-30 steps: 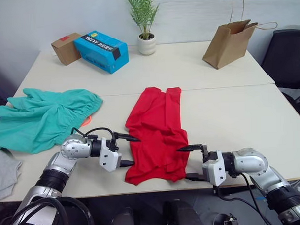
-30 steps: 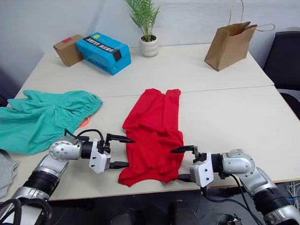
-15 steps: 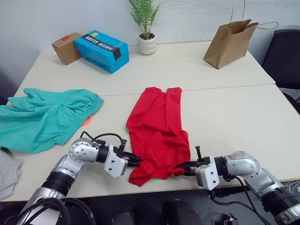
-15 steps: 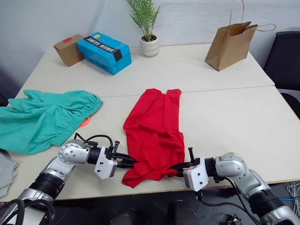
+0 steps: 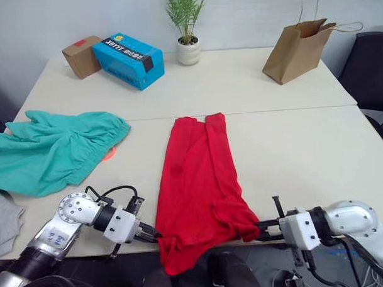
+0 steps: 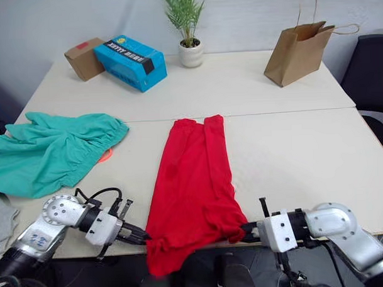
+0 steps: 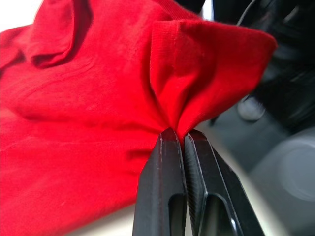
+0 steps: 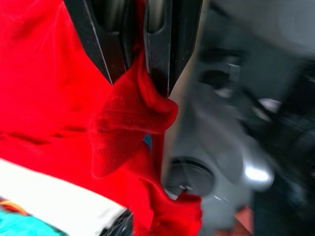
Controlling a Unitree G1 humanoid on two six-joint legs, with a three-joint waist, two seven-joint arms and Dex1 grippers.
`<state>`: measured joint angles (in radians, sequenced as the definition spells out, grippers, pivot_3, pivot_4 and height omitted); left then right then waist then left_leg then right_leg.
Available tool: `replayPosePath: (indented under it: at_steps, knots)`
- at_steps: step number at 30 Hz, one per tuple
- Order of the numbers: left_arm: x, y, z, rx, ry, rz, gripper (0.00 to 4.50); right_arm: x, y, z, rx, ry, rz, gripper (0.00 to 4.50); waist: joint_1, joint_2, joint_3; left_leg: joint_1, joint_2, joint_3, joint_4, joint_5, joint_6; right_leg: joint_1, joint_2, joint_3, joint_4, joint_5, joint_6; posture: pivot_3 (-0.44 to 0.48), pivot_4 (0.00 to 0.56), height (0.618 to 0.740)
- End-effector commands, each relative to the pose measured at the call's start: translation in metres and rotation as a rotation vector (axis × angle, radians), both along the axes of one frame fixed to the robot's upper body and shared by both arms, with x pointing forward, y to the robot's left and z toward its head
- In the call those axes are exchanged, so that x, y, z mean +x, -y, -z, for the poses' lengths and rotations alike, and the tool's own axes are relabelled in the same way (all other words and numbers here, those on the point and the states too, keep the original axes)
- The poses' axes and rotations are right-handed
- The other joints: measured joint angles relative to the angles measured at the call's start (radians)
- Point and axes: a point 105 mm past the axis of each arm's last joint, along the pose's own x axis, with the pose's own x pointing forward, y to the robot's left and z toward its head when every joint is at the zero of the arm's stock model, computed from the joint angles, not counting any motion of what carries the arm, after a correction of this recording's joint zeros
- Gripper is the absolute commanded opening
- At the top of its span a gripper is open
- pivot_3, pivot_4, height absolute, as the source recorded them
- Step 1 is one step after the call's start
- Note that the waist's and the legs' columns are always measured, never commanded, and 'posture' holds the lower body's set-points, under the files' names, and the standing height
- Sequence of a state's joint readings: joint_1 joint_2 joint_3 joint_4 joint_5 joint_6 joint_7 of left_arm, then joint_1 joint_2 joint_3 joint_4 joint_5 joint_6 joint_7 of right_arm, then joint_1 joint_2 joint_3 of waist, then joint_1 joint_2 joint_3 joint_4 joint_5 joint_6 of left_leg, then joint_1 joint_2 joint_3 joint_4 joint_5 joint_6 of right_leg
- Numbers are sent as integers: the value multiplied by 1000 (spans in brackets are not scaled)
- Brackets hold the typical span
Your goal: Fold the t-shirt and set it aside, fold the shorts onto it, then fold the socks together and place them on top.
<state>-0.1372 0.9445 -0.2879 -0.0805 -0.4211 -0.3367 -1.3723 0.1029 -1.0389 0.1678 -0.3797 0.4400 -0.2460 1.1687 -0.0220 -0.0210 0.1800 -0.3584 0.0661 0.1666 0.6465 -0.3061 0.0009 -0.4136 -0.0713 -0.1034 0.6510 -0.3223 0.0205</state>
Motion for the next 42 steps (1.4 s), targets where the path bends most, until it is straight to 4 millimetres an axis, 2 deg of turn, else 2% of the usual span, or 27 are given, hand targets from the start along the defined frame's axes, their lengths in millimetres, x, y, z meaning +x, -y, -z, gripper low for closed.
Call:
replayPosePath:
  at_steps: [1, 4, 9, 14, 18, 19, 21, 27, 31, 34, 36, 39, 42]
  knots:
    - [-13, -6, -4, 30, -44, 1, 38, -15, 0, -10, -8, -95, -5, 6, 2, 0, 0, 0, 0, 0, 0, -1, 1, 0, 0, 0, -1, 0, 1, 0, 150, 740]
    - [-20, -12, -2, 59, -67, -14, 38, -31, 0, -7, -50, -208, -18, 6, 3, -1, 2, -1, 0, -1, -1, -1, 1, 0, 0, -1, -4, 0, 1, 0, 150, 740]
    - [-26, -12, -4, 53, -93, -43, 38, -45, 4, -5, -116, -356, -4, 6, 8, -3, 4, -3, 0, -1, -1, -2, 1, 0, 0, -1, -6, 0, 1, 0, 150, 740]
    - [-36, -13, -4, 62, -165, -68, 38, -50, 4, -17, -112, -474, 21, 6, 17, -3, 5, -8, 0, -2, 0, -4, 2, -4, 0, -2, -8, 0, 2, 0, 150, 740]
    - [-42, -15, -14, 85, -330, -128, 38, -43, 1, -33, -62, -525, 51, 6, 21, -4, 6, -12, 0, -3, 1, -4, 2, -6, 0, -3, -7, 0, 2, 0, 150, 740]
    - [-38, -15, -18, 75, -356, -153, 38, -38, 1, -37, -54, -533, 70, 6, 21, -5, 6, -11, 0, -3, 1, -4, 2, -6, 0, -3, -7, 0, 2, 0, 150, 740]
    - [-18, -10, -32, -5, -376, -238, 38, -22, 1, -47, -17, -529, 114, 6, 21, -4, 7, -12, 0, -4, 2, -3, 2, -5, 0, -3, -7, 0, 3, 0, 150, 740]
    - [56, -7, -73, -136, -327, -417, 38, 43, 8, -73, 96, -443, 280, 6, 23, -8, 11, -12, -2, -5, 3, 2, 5, -5, 0, -3, -8, 3, 1, 0, 150, 740]
    - [97, 2, -98, -240, -391, -514, 38, 86, 12, -83, 179, -417, 400, 6, 22, -8, 11, -13, -2, -4, 4, 5, 0, -5, 0, -4, -5, 5, 2, 0, 150, 740]
    - [118, 6, -97, -265, -431, -576, 38, 118, 12, -83, 228, -416, 488, 6, 14, -8, 11, -15, -2, -1, 5, 6, -2, -8, 0, -3, -4, 5, 3, 0, 150, 740]
    - [131, 8, -88, -256, -452, -631, 38, 138, 12, -77, 231, -424, 536, 6, 12, -8, 11, -18, -2, 2, 5, 6, -2, -12, 1, -2, -3, 4, 3, 0, 150, 740]
    - [144, 10, -79, -264, -470, -687, 38, 158, 8, -73, 246, -408, 549, 6, 13, -8, 11, -20, -2, 4, 7, 6, -2, -16, 1, -1, -1, 4, 3, 0, 150, 740]
    - [160, 10, -81, -331, -482, -749, 38, 175, 2, -74, 273, -375, 556, 6, 14, -8, 11, -25, -1, 4, 14, 6, -2, -21, 1, -1, 4, 4, 3, 0, 150, 740]
